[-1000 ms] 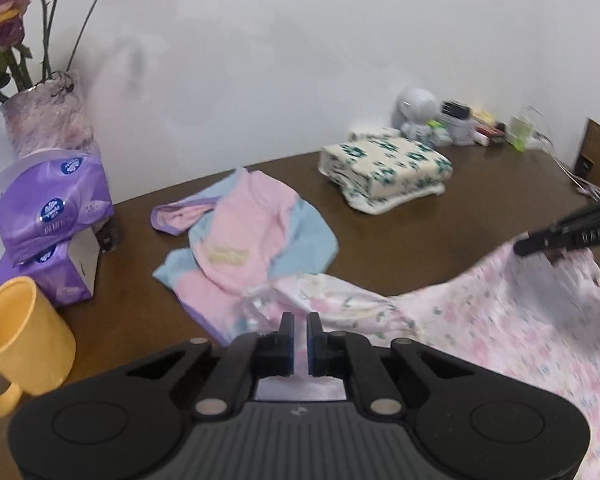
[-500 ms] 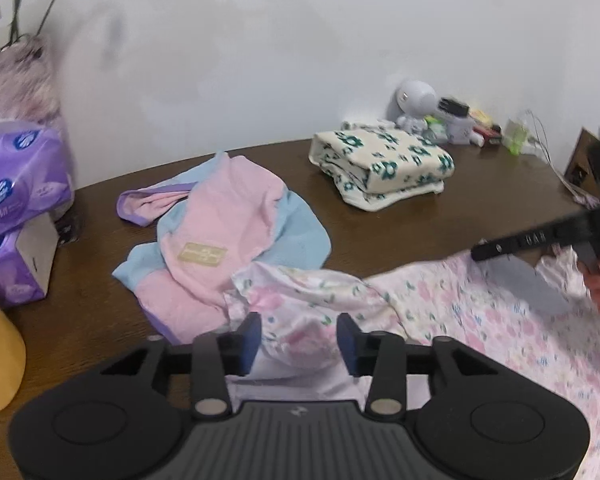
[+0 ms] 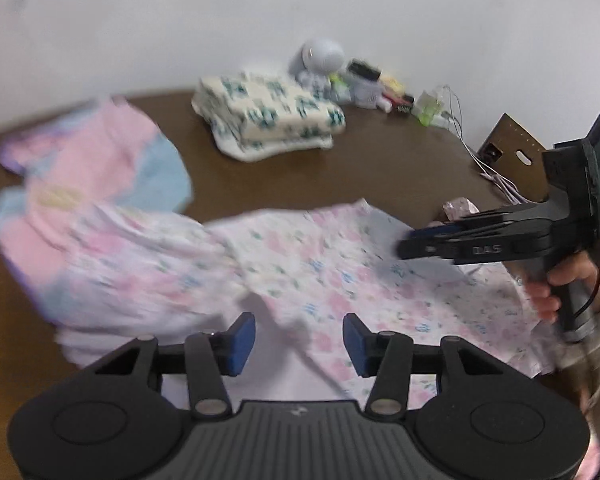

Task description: Fold clothes

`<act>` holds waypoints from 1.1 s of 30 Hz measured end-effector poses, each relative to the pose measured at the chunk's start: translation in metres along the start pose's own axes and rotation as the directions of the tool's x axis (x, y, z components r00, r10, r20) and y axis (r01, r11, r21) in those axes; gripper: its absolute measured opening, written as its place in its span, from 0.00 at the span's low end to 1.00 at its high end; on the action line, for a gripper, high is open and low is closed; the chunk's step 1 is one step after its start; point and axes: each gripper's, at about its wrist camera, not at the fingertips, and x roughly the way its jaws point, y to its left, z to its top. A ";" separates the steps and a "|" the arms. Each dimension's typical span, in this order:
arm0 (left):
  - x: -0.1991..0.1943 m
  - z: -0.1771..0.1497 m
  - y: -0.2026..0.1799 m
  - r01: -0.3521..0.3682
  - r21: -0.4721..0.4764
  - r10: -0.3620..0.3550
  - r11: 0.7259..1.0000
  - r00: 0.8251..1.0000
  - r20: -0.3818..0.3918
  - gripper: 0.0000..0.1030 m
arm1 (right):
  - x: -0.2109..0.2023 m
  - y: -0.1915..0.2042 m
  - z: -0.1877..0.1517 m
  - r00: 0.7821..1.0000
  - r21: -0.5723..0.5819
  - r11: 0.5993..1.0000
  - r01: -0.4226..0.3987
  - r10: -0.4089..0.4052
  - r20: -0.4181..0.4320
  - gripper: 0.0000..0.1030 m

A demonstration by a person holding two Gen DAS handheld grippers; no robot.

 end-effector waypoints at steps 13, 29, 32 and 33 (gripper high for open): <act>0.018 0.025 0.017 0.057 -0.155 -0.037 0.986 0.991 0.131 0.00 | -0.019 -0.010 0.026 0.990 0.099 0.989 -0.112 0.103 0.094 0.00; 0.056 0.037 0.025 -0.141 -0.136 0.169 0.981 0.958 0.230 0.01 | 0.043 -0.022 0.039 0.989 0.149 0.989 -0.007 -0.016 0.149 0.00; 0.062 0.037 0.026 -0.180 -0.150 0.212 0.972 0.949 0.234 0.01 | 0.045 -0.018 0.041 0.985 0.146 0.989 -0.006 -0.020 0.171 0.00; 0.058 0.036 0.022 -0.175 -0.144 0.208 0.974 0.943 0.261 0.01 | 0.041 -0.017 0.043 0.981 0.146 0.989 -0.015 -0.013 0.191 0.00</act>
